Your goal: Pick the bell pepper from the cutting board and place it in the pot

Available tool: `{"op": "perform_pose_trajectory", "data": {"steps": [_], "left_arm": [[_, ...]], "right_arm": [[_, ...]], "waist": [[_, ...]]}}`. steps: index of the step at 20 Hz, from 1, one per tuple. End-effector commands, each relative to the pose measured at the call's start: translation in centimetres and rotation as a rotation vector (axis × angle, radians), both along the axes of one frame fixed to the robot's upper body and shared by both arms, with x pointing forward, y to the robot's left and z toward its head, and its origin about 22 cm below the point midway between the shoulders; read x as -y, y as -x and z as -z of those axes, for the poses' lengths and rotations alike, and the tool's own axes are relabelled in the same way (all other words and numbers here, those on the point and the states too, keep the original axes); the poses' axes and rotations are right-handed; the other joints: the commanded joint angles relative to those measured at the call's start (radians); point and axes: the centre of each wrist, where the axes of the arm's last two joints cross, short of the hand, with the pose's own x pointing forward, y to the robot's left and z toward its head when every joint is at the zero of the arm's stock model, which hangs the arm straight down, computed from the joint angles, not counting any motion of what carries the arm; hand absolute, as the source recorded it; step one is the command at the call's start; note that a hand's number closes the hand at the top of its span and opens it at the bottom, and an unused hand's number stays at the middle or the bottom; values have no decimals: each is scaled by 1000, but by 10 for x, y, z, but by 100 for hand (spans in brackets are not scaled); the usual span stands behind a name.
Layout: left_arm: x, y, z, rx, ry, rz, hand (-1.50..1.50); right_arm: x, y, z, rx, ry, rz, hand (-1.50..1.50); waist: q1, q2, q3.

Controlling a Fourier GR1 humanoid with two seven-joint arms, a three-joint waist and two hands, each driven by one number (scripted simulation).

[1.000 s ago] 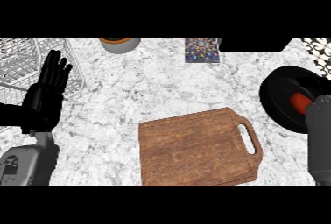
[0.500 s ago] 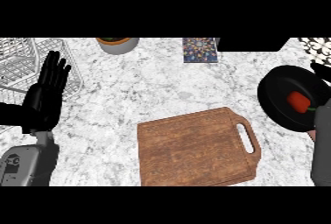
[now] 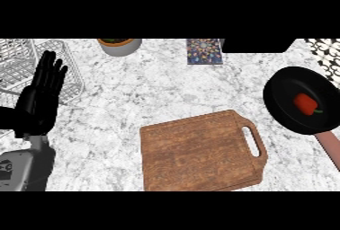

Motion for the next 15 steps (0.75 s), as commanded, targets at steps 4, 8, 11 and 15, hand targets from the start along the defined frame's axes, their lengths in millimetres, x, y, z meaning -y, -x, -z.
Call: {"op": "perform_pose_trajectory", "data": {"steps": [4, 8, 11, 15], "left_arm": [[0, 4, -5, -7, -8, 11, 0], [18, -2, -14, 2, -5, -1, 0], [0, -3, 6, -11, -9, -4, 0], [6, 11, 21, 13, -3, 3, 0]], "right_arm": [[10, 81, 9, 52, 30, 73, -150], [-5, 122, 6, 69, 33, 82, -150], [1, 146, 19, 76, 30, 71, -150], [14, 180, 18, 62, 43, 75, -150]], "waist": [[4, 1, 1], [-1, 1, 1], [-2, 2, 1], [0, 1, 1]]}}
